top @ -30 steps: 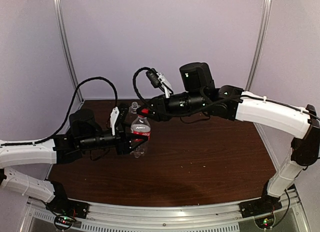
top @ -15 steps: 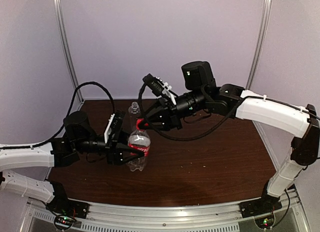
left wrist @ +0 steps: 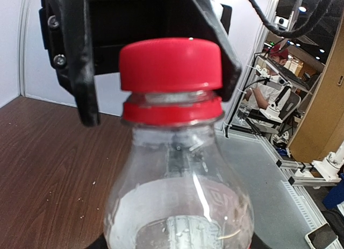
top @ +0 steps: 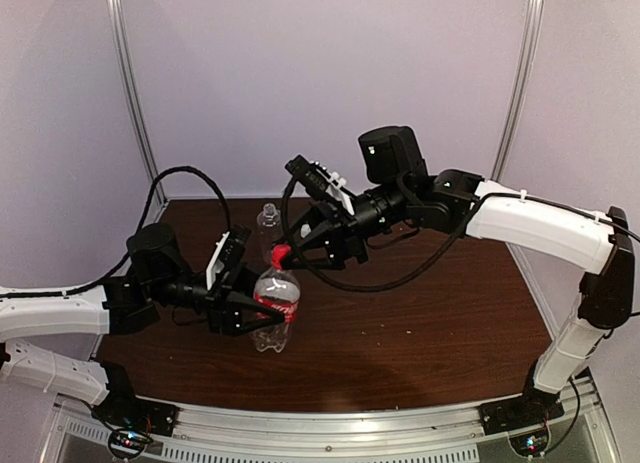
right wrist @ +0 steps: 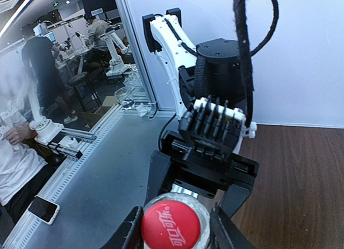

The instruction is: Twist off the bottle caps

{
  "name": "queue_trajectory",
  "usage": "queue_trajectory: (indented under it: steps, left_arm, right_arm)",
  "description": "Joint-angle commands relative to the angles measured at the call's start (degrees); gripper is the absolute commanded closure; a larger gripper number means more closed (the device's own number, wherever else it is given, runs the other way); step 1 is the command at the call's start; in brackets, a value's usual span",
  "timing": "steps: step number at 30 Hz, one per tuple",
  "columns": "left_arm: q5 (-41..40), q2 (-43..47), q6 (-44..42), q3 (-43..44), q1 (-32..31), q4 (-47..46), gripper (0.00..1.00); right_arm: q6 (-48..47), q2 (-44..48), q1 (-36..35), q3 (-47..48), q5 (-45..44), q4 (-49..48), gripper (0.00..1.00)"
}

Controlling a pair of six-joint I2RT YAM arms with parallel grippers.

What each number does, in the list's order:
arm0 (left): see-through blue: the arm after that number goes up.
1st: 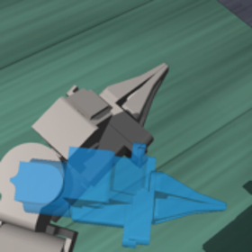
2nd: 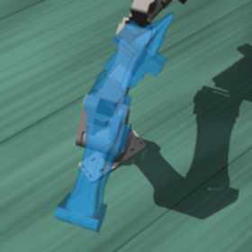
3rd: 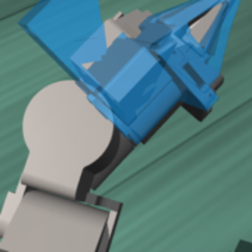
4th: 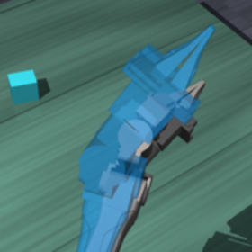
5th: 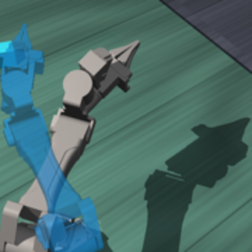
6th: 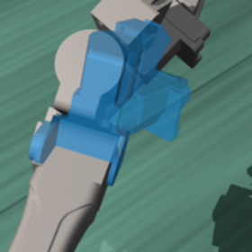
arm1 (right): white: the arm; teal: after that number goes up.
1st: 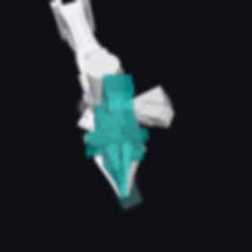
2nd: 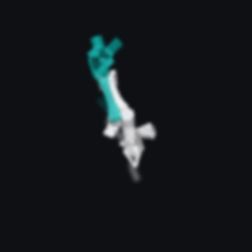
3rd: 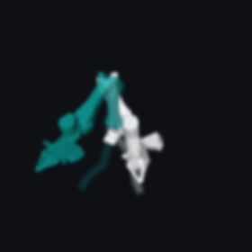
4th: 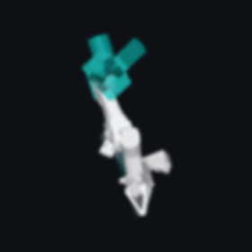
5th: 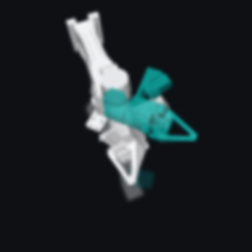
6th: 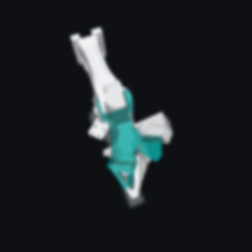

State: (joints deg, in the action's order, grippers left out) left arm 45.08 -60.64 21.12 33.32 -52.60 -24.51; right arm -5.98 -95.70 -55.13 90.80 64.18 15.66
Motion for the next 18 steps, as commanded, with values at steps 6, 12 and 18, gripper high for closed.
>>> queue_trajectory:
  steps: [6, 12, 18]
  left_arm:
    - [-6.5, 1.8, -4.2, 1.3, 0.1, -2.6, 0.70]
    - [-14.6, 1.9, -6.1, 2.8, 0.0, 2.9, 0.69]
    - [-19.9, 0.9, -6.4, 4.1, 0.1, 5.0, 0.70]
  right_arm:
    - [5.9, 3.5, 1.4, -2.2, -12.3, 0.3, 0.34]
    - [10.6, 6.2, 1.2, -3.6, -17.1, -0.7, 0.19]
    - [16.9, 8.7, 0.5, -3.1, -29.2, -0.9, 0.17]
